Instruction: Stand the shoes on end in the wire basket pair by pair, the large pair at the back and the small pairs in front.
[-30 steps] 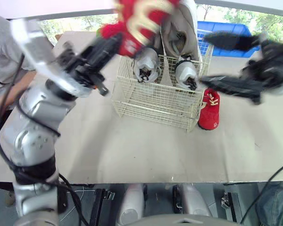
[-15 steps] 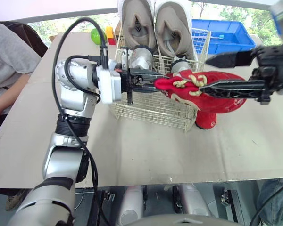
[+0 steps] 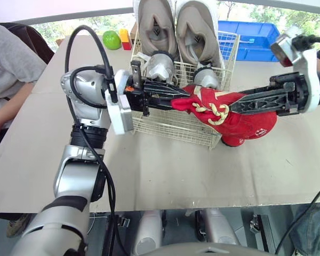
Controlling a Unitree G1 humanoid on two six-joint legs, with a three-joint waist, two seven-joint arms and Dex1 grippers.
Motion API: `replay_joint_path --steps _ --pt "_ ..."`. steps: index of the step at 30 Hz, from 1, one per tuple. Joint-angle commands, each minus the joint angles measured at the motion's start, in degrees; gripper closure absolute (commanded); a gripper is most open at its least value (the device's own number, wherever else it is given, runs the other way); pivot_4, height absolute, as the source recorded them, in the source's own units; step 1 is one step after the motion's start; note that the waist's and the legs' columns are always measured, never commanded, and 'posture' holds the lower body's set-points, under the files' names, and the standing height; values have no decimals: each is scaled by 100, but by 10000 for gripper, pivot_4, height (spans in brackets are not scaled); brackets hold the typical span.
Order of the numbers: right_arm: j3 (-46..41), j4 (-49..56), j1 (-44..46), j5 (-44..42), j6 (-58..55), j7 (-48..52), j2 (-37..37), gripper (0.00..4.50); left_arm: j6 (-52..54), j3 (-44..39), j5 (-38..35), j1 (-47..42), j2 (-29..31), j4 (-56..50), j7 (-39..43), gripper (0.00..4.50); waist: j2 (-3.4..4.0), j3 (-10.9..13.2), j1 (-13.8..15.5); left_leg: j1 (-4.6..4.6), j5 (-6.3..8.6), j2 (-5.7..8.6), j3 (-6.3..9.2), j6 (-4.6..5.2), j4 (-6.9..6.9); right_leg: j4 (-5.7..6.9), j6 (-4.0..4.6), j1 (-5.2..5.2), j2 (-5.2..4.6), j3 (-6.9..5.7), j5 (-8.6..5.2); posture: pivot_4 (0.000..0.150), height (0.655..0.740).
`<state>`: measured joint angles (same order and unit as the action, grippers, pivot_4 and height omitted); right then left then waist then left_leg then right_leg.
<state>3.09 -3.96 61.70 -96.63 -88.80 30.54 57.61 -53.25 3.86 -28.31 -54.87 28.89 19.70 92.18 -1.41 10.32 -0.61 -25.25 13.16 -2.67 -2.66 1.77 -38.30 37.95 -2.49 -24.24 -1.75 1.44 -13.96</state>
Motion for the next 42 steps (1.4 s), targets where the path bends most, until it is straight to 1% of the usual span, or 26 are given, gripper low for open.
replay_joint_path --steps 1,3,4,5,6,7,8,9,10,11,13,16,19,22,27,28,29,31,33,35,36,37,38,40,41,42 --pt "-63 -97 145 -324 -85 -134 -24 31409 144 -116 -308 -61 19 -324 -220 43396 0 0 2 -4 0 -1 3 0 -1 -1 0 -1 0 -3 0 1500 7400" --pt "-96 -41 66 -438 -38 -218 -30 40937 958 -87 -455 124 179 -570 -322 33132 2 -1 -6 -19 0 -1 4 0 -4 0 -1 -14 -1 -4 1 1500 7400" --pt "-116 -25 27 -498 1 -274 -31 43366 1333 -88 -547 218 237 -709 -398 29878 2 -1 -7 -40 0 -2 8 0 -9 6 -12 -36 -1 -1 7 1500 7400" --pt "-128 -15 1 -544 29 -320 -31 43503 1589 -101 -608 284 271 -816 -454 25768 2 -1 -7 -48 -1 -2 12 0 -10 7 -15 -46 0 -1 9 1500 7400" --pt "-211 30 -166 -751 223 -483 -23 43506 2726 -89 -864 565 514 -1127 -906 20425 2 -1 -9 -50 -1 -1 13 0 -11 8 -16 -49 0 -1 10 1500 7400" --pt "-272 77 -301 -934 375 -613 -1 43507 3584 -86 -1053 785 701 -1389 -1252 17004 1 -2 -18 -49 -1 -2 14 0 -11 9 -16 -49 0 -1 10 1500 7400" --pt "-459 217 -630 -1259 758 -892 -41 43509 5389 -137 -2140 1107 1148 -1821 -2224 12219 0 -3 -28 -52 -1 -4 17 0 -7 6 -16 -51 1 -1 10 1500 7400" --pt "-738 521 -1054 -1475 1132 -1096 -131 43510 6837 -199 -3292 1514 1580 -2196 -3021 11926 -1 -3 -48 -50 -1 -9 25 0 -7 4 -17 -49 3 0 10 1500 7400" --pt "-1002 859 -1405 -1586 1456 -1257 -252 43519 7681 -266 -4110 1897 1898 -2546 -3486 11926 13 6 -69 -48 -1 -16 34 1 -9 8 -17 -50 4 3 9 1500 7400" --pt "-1231 1150 -1698 -1637 1760 -1420 -445 43520 8222 -360 -4728 2294 2028 -2935 -3940 11926 10 4 -69 -62 -1 -13 56 0 -9 12 -23 -58 8 -14 8 1500 7400" --pt "-1459 1731 -2109 -1637 2310 -1839 -833 43522 8760 -565 -5831 2903 2006 -3606 -4752 11926 14 2 -103 -54 -1 -20 65 -1 -5 12 -27 -50 4 -16 6 1500 7400" --pt "-1482 2576 -2604 -1637 2998 -2488 -1255 43524 8977 -620 -6507 3333 1525 -4321 -5876 11926 14 6 -60 -64 -3 -13 72 -4 -13 21 -33 -52 -6 -26 3 1500 7400" --pt "-1329 3033 -2877 -1637 3477 -3005 -1559 43526 9187 -439 -6600 3508 1093 -4611 -6295 11926 15 4 13 -51 -4 0 84 -5 -25 29 -32 -34 -3 -29 3 1500 7400" --pt "-1202 3376 -3094 -1637 3772 -3375 -1642 43527 9094 -451 -6688 3437 499 -4538 -6863 11926 16 3 17 -39 -8 23 82 -8 -33 31 -31 -20 -3 -17 3 1500 7400" --pt "-1092 3566 -3204 -1637 4099 -3589 -1707 43533 9502 -529 -6681 3330 396 -4408 -6800 11926 14 2 -8 -34 -11 39 82 -5 -59 57 -30 -17 2 -10 3 1500 7400" --pt "-1059 3590 -3207 -1637 4132 -3614 -1703 43535 9518 -545 -6599 3283 366 -4341 -6817 16870 14 1 -8 -33 -11 39 82 -5 -59 59 -30 -18 4 -9 3 1500 7400" --pt "-1028 3656 -3233 -1637 4187 -3664 -1709 43538 9563 -539 -6482 3200 366 -4283 -6706 19137 15 1 -7 -33 -11 38 83 -5 -59 60 -29 -18 6 -10 3 1500 7400" --pt "-976 3769 -3255 -1633 4290 -3758 -1708 43555 9607 -568 -6318 3067 342 -4185 -6646 29218 15 1 -5 -35 -11 37 84 -5 -59 60 -29 -19 8 -14 3 1500 7400" --pt "-946 3958 -3330 -1229 4323 -3715 -1685 43560 9667 -666 -6156 2979 418 -4122 -6471 37454 14 1 -3 -35 -11 37 83 -5 -59 60 -29 -19 8 -11 3 1500 7400" --pt "-942 4162 -3435 -432 4400 -3458 -1714 43565 9718 -852 -6023 2845 553 -3984 -6357 42358 14 1 -2 -36 -11 37 82 -5 -59 60 -29 -20 7 -10 3 1500 7400" --pt "-897 4268 -3480 39 4389 -3219 -1649 43565 9761 -959 -5913 2777 700 -3946 -6191 42498 15 1 -3 -37 -11 37 83 -5 -59 59 -29 -20 7 -11 3 1500 7400" --pt "-880 4428 -3554 530 4432 -2887 -1571 32964 9783 -1049 -5755 2724 850 -3933 -5983 42498 15 1 -4 -37 -11 37 83 -5 -59 60 -29 -21 8 -11 3 1500 7400" --pt "-868 4580 -3615 931 4495 -2561 -1503 29035 9750 -1128 -5540 2685 988 -3933 -5770 42500 15 1 -3 -37 -11 37 84 -5 -59 60 -29 -23 9 -13 3 1500 7400" --pt "-887 4767 -3717 1430 4719 -2173 -1561 18333 9699 -1304 -5294 2640 1170 -3854 -5515 42501 16 1 -15 -36 -11 36 83 -5 -58 60 -29 -24 10 -11 2 1500 7400" --pt "-897 4861 -3726 1867 4927 -2064 -1616 15510 9682 -1451 -5199 2630 1314 -3811 -5279 42501 16 1 -14 -35 -11 35 82 -5 -58 60 -29 -24 11 -11 2 1500 7400" --pt "-775 5079 -3857 2772 5209 -1673 -1380 10162 9401 -1584 -4688 2651 1669 -3724 -4637 42501 16 1 -15 -35 -11 35 82 -5 -58 60 -29 -24 10 -10 2 1500 7400"
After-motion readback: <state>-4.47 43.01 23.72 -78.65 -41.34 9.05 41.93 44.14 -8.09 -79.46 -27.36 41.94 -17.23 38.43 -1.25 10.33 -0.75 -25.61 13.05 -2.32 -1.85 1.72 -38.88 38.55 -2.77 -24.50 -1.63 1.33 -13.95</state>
